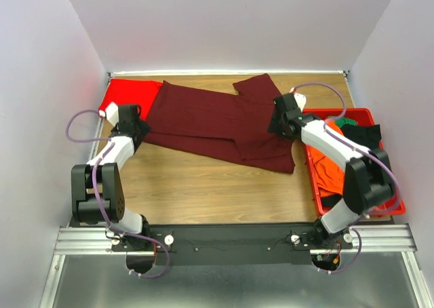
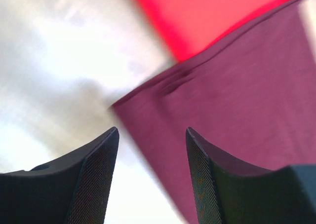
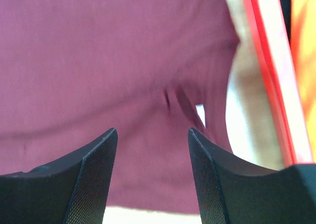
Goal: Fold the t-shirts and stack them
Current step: Fold the tshirt
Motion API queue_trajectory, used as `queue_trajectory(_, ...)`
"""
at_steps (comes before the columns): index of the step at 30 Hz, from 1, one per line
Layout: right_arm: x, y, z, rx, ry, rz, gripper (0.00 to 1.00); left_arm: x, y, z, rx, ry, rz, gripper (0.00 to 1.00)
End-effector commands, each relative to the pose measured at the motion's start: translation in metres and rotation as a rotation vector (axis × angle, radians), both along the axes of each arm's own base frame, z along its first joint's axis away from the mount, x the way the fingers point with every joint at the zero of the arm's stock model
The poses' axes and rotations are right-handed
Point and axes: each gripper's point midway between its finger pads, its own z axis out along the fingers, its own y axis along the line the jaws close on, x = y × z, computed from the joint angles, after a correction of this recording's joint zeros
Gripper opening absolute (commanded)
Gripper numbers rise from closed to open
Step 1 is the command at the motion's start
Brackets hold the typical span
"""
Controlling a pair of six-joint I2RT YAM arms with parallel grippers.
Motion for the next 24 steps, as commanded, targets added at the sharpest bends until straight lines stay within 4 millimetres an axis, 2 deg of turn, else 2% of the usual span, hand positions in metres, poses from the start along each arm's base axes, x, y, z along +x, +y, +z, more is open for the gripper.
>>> queue_trajectory(1,-0.038,0.008,0.006,0.072,-0.004,0.031,0.66,-0.028,0.005,-0.018,-0.008,0.023,0.074,0.62)
queue_trajectory(2,-0.056,0.006,-0.01,0.069,0.034,0.037,0.64,-0.03,0.004,-0.021,-0.013,0.025,0.074,0.61)
queue_trajectory(3,-0.062,0.009,-0.002,0.111,0.007,0.031,0.6,-0.032,0.002,-0.026,-0.026,0.022,0.07,0.6)
queue_trajectory(6,-0.089,0.007,-0.021,0.141,0.041,0.035,0.54,-0.033,-0.002,-0.034,-0.04,0.019,0.056,0.6)
queue_trajectory(7,-0.09,0.007,-0.019,0.154,0.023,0.033,0.53,-0.033,-0.002,-0.038,-0.042,0.027,0.057,0.6)
queue_trajectory(12,-0.106,0.005,-0.037,0.174,0.063,0.023,0.54,-0.033,0.0,-0.043,-0.031,0.035,0.061,0.6)
queue_trajectory(18,-0.111,0.003,-0.035,0.182,0.05,0.015,0.56,-0.025,-0.001,-0.043,-0.035,0.034,0.059,0.6)
queue_trajectory(22,-0.113,0.001,-0.038,0.183,0.052,0.0,0.56,-0.02,0.001,-0.052,-0.037,0.055,0.068,0.58)
queue_trajectory(24,-0.113,0.002,-0.037,0.184,0.052,0.003,0.57,-0.012,0.001,-0.049,-0.037,0.031,0.072,0.58)
